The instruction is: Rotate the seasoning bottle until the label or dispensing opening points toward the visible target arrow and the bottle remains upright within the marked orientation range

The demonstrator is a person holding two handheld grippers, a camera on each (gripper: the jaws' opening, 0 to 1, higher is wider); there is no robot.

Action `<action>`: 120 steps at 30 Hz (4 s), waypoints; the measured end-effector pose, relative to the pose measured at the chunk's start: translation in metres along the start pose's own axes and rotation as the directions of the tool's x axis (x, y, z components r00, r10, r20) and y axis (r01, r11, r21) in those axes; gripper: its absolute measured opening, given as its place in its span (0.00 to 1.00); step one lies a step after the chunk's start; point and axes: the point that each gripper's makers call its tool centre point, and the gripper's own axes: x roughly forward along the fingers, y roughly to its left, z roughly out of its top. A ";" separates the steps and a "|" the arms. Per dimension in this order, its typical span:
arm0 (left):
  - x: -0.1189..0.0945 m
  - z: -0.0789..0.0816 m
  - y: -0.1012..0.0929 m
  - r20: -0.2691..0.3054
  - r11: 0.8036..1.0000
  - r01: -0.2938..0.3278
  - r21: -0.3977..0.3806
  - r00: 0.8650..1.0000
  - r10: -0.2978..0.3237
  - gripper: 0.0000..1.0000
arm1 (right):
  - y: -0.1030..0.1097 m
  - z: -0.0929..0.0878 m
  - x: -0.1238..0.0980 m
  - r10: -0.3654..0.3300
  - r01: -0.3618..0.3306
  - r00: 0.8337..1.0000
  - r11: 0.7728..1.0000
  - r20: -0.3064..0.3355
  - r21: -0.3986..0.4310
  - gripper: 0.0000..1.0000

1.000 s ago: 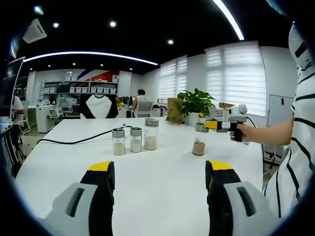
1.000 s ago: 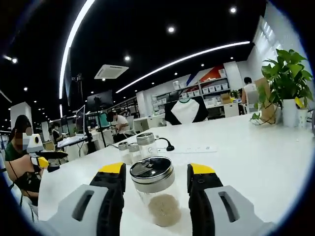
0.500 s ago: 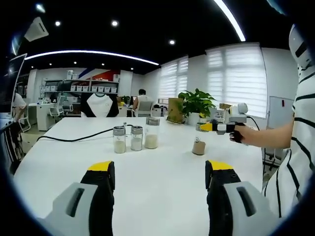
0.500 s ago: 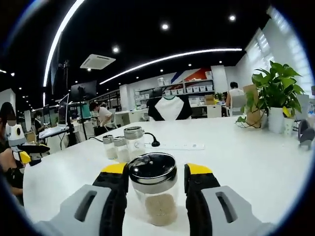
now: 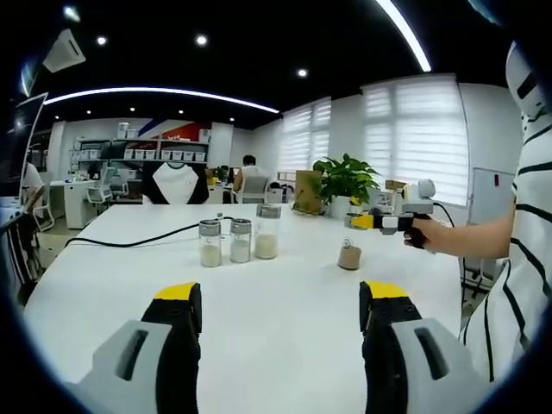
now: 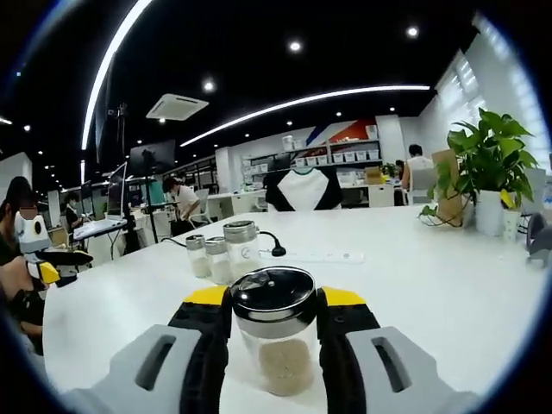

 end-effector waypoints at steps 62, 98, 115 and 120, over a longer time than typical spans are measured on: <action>0.005 0.002 -0.008 -0.018 0.999 0.027 0.030 0.999 -0.027 0.78 | 0.011 0.003 -0.009 0.279 -0.277 0.960 0.959 -0.035 0.052 0.50; 0.000 0.001 -0.004 0.005 1.000 0.013 0.009 1.000 -0.013 0.78 | -0.001 -0.002 0.008 -0.054 0.053 0.998 0.997 -0.027 -0.054 0.39; 0.003 0.000 -0.008 0.001 1.000 0.017 0.012 1.000 -0.017 0.78 | 0.007 -0.002 0.002 0.102 -0.105 0.994 0.991 -0.031 -0.081 0.39; 0.004 -0.001 -0.009 -0.002 1.000 0.018 0.011 1.000 -0.018 0.78 | 0.008 -0.003 0.001 0.172 -0.175 0.984 0.980 -0.040 -0.095 0.38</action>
